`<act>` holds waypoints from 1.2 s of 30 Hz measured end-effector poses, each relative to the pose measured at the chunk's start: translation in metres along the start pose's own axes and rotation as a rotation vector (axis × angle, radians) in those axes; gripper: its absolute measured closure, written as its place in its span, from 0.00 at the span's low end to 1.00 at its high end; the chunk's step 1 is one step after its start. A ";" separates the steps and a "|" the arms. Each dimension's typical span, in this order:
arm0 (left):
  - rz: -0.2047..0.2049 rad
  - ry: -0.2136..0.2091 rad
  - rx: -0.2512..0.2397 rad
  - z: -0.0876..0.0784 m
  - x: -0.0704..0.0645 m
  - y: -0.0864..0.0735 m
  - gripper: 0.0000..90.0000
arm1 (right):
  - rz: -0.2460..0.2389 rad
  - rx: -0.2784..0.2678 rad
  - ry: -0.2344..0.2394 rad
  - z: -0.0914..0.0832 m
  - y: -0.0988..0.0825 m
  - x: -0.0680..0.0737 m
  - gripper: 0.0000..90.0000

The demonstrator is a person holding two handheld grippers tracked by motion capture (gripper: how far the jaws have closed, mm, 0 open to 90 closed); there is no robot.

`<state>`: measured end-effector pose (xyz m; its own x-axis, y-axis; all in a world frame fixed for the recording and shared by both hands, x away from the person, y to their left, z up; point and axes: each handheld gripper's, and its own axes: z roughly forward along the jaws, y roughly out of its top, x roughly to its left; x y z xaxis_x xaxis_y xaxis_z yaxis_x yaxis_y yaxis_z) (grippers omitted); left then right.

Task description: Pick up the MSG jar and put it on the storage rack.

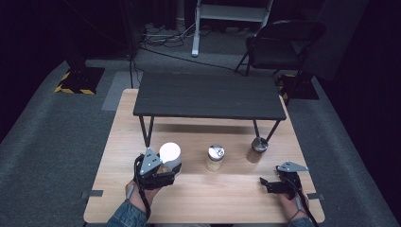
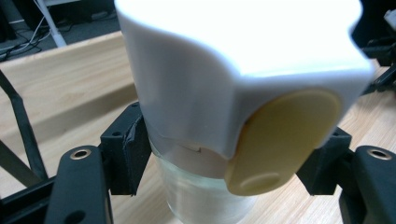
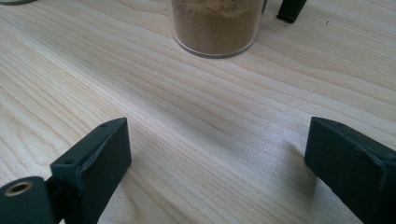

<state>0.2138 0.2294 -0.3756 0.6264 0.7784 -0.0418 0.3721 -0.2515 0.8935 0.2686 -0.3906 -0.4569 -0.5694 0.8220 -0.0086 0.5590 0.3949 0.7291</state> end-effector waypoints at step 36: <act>0.042 0.012 -0.076 -0.006 0.029 0.124 0.33 | 0.000 0.001 0.001 0.000 0.000 0.000 0.08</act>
<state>0.2741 0.2239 -0.2640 0.6318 0.7751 0.0013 0.2921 -0.2396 0.9259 0.2688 -0.3906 -0.4568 -0.5701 0.8215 -0.0077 0.5596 0.3952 0.7284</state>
